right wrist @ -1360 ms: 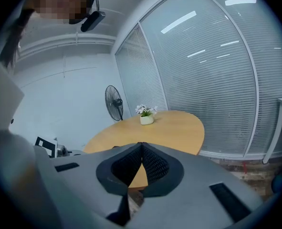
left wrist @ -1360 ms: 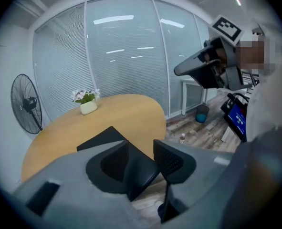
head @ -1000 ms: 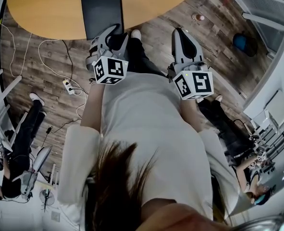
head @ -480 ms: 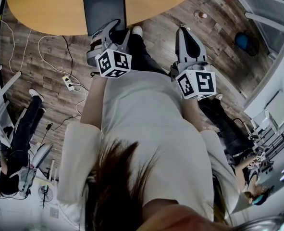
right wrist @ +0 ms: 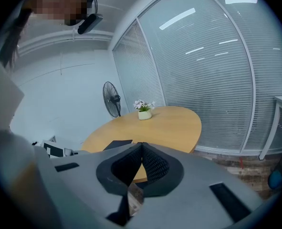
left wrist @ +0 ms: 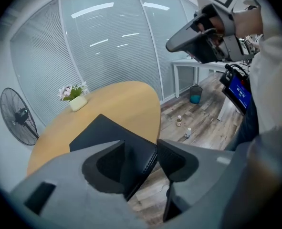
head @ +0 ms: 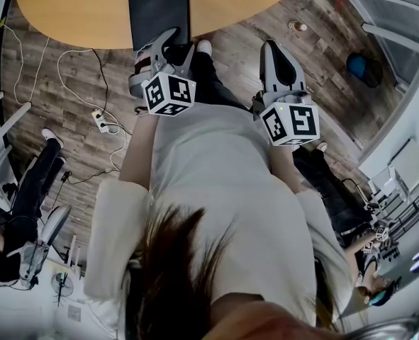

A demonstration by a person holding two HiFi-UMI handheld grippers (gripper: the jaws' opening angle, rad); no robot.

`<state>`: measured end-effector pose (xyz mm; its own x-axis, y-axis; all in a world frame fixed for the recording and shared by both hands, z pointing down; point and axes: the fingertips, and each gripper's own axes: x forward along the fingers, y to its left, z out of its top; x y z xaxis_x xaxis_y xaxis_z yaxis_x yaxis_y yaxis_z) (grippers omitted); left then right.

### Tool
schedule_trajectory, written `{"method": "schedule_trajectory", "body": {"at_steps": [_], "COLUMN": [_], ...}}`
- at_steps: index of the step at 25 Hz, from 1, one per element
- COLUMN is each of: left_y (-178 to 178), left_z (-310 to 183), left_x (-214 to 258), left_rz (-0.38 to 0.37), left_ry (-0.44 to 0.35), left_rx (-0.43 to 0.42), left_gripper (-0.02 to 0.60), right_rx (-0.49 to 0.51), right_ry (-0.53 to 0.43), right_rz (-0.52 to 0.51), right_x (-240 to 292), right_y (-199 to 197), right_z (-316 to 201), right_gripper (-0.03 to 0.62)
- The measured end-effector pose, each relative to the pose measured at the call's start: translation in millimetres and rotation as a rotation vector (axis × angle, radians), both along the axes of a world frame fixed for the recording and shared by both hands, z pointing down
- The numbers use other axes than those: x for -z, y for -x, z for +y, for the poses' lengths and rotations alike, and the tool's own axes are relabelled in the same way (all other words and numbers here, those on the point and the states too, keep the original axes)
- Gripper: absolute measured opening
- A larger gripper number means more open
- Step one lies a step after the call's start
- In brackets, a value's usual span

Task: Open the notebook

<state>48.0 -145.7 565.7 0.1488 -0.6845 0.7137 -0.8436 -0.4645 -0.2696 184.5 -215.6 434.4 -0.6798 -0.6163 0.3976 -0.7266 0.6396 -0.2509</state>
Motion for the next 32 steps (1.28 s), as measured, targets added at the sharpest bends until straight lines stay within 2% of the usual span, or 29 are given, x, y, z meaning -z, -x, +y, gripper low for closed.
{"method": "schedule_trajectory", "body": {"at_steps": [9, 15, 22, 32], "left_y": [2.9, 9.8, 13.1, 18.7], "left_z": [2.8, 6.4, 15.3, 20.2], "left_x": [8.9, 24.7, 43.8, 58.7], "left_rz": [0.050, 0.091, 0.083, 0.075], "left_ry": [0.001, -0.010, -0.052, -0.080], "left_rx": [0.040, 0.105, 0.155, 0.189], "left_gripper": [0.219, 0.213, 0.130, 0.081], "right_rx": [0.004, 0.030, 0.050, 0.068], "right_ry": [-0.004, -0.006, -0.006, -0.022], "right_rz": [0.000, -0.004, -0.008, -0.020], "right_x": [2.0, 4.1, 9.5, 15.8], "right_y": [5.1, 16.8, 25.8, 32.8], "right_z": [-0.5, -1.6, -4.8, -6.8], "right_gripper": [0.003, 0.003, 0.003, 0.003]}}
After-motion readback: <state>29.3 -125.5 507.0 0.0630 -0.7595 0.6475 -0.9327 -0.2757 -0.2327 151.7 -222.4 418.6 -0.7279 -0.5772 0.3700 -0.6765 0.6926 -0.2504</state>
